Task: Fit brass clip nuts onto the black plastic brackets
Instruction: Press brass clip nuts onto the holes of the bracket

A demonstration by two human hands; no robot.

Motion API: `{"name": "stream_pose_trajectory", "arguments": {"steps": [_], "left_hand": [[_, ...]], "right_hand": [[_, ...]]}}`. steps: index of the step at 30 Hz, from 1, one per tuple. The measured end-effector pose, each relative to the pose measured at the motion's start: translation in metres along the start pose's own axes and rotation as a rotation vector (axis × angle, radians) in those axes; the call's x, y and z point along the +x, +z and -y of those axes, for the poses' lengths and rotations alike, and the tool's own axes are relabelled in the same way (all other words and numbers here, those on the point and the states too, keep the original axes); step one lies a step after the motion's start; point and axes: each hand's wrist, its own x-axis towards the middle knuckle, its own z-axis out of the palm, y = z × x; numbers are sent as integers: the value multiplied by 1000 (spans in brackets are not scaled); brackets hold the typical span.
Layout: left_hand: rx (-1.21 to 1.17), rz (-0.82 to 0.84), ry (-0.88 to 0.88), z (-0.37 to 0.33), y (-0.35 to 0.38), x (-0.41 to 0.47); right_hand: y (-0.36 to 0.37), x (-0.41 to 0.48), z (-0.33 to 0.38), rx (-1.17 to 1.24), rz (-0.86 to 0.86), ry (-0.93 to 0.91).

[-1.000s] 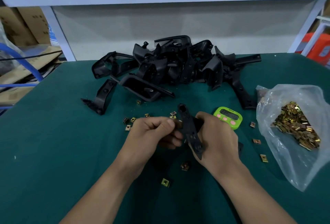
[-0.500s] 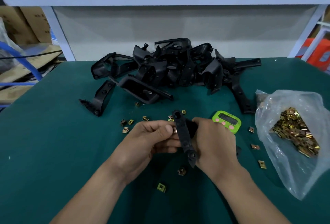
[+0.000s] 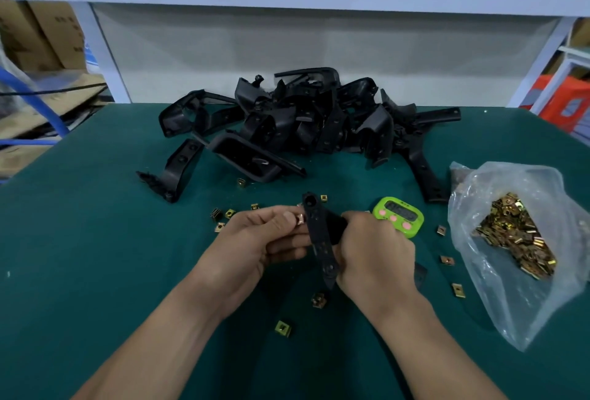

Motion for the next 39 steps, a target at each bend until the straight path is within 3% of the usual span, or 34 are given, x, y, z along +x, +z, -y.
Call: {"name": "stream_pose_trajectory", "arguments": {"steps": [14,20,25,33,39], "left_hand": [[49,-190,91,2,0,-1],[27,-226,110,2,3,1],[55,-307,114,2,-1,2],[188,-427,151,9,-5,-1],[144,-478,119,14,3,-3]], "right_hand": [[-5,-3,6,-53,-15,-39],[2,-1,-2,235,-25,-203],[4,0,-2,256,-7,-278],[5,1,-2,247,8,-242],[6,-4,1,161,-7,-202]]}}
